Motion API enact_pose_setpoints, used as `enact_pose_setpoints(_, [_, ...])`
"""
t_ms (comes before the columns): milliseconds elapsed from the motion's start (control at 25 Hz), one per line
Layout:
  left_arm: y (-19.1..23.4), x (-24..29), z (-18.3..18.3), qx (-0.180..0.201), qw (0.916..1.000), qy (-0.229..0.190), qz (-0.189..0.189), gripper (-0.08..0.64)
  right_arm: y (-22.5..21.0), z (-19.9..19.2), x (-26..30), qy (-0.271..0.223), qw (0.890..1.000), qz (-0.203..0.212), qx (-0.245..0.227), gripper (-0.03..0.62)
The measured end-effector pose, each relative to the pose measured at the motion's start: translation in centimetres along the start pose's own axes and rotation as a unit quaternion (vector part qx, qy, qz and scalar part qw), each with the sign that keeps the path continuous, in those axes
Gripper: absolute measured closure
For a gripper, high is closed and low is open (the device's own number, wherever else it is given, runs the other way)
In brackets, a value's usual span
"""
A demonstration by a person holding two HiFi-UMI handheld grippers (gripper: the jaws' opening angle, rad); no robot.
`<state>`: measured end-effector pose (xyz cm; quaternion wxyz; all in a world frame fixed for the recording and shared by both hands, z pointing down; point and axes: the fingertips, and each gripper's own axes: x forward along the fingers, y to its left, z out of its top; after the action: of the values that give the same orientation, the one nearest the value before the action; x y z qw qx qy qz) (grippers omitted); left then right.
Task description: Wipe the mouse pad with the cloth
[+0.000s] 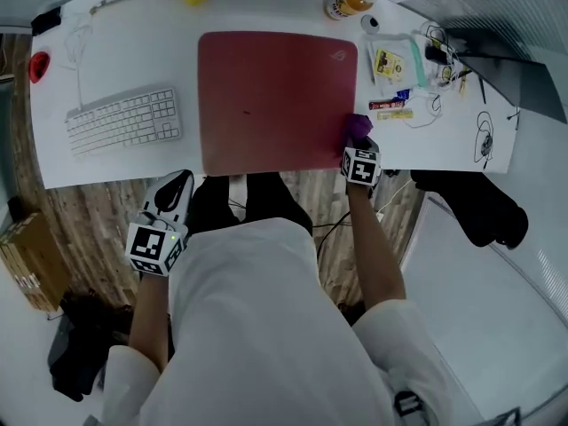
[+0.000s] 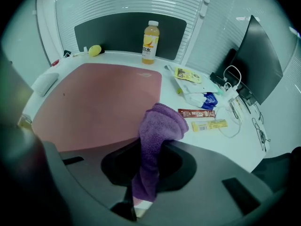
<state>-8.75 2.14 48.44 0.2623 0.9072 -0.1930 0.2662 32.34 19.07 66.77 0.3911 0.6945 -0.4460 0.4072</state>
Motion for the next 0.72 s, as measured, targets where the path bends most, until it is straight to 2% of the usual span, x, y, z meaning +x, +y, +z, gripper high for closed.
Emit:
enact_pose_setpoints(240, [-0.4,-0.7,-0.5,-0.017,0.9996,-0.011,0.021,0.538,2.6,0.7,0.5,0.000,1.000,0.023,0.006,0.509])
enact_pose_setpoints(720, [-0.5,-4.3,-3.0,-0.041,0.9969,-0.030,0.060,0.538,10.2,2.9,0.2,-0.018,0.996,0.084,-0.036,0.509])
